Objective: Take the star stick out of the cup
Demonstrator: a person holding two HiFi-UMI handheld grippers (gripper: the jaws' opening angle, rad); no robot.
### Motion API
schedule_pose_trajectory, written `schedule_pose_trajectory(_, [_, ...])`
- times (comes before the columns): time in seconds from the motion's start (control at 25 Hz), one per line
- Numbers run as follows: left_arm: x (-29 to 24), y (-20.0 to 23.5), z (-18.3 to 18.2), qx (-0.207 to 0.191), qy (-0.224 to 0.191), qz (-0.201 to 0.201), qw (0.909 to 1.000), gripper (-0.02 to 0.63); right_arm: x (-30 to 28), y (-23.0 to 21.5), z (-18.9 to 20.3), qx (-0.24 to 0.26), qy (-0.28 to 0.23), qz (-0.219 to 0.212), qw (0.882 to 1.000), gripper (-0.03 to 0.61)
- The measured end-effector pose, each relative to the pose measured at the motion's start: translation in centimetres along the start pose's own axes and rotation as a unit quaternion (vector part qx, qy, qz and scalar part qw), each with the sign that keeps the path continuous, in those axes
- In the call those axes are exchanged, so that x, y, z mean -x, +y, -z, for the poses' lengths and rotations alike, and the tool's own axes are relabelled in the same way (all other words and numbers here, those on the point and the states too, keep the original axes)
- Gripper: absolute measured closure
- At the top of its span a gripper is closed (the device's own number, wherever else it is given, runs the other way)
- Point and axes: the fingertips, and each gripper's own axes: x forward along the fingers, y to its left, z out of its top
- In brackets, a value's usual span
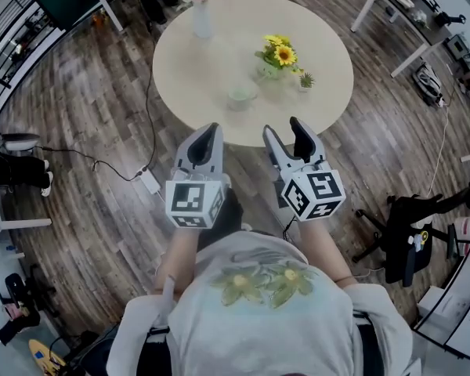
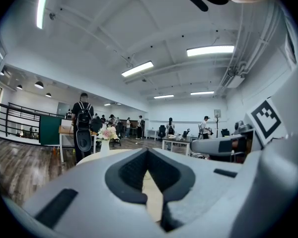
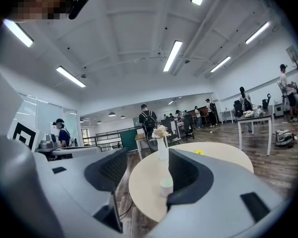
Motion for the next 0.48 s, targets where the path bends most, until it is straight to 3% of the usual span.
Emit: schedule_pose_trajectory(0.48, [-7.6,6.4,-1.2,0.011,0.005,0.014,0.9998,0.612,-8.7,-4.5,-1.2,-0.004,0.013,0.044,0.999,0.325])
